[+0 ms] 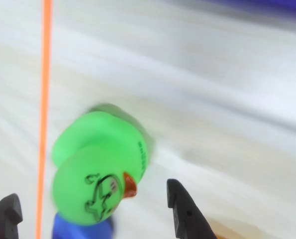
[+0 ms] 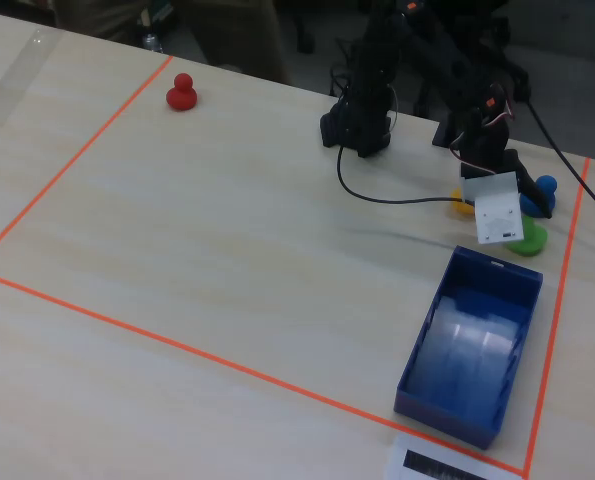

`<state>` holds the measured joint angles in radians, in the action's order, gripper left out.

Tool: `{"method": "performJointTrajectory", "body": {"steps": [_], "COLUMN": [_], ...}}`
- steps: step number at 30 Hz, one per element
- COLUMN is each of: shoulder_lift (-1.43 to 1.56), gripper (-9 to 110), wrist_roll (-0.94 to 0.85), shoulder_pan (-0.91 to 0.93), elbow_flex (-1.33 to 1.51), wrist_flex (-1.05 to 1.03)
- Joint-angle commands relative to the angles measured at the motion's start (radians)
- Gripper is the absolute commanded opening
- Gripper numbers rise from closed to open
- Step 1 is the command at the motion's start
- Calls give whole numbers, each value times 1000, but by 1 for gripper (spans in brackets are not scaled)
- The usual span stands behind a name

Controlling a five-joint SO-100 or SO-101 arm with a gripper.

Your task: Grasp green duck and put it into box.

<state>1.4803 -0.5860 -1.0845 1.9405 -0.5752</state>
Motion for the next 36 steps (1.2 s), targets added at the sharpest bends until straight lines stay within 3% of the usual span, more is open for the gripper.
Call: {"method": "performJointTrajectory", "body": {"steps": [1,8,18,21,22,36], "shoulder_lift": [8,-2,-83,-95,-95,-25], "gripper": [39,38,27,1,0,0], "wrist_roll": [17,40,110,144,149,141], "shoulder_pan": [-11,-8,12,28,29,48], "elbow_flex": [-12,-38,-89,-104,-104,-121], "wrist_flex": [32,41,58,74,77,-25]}}
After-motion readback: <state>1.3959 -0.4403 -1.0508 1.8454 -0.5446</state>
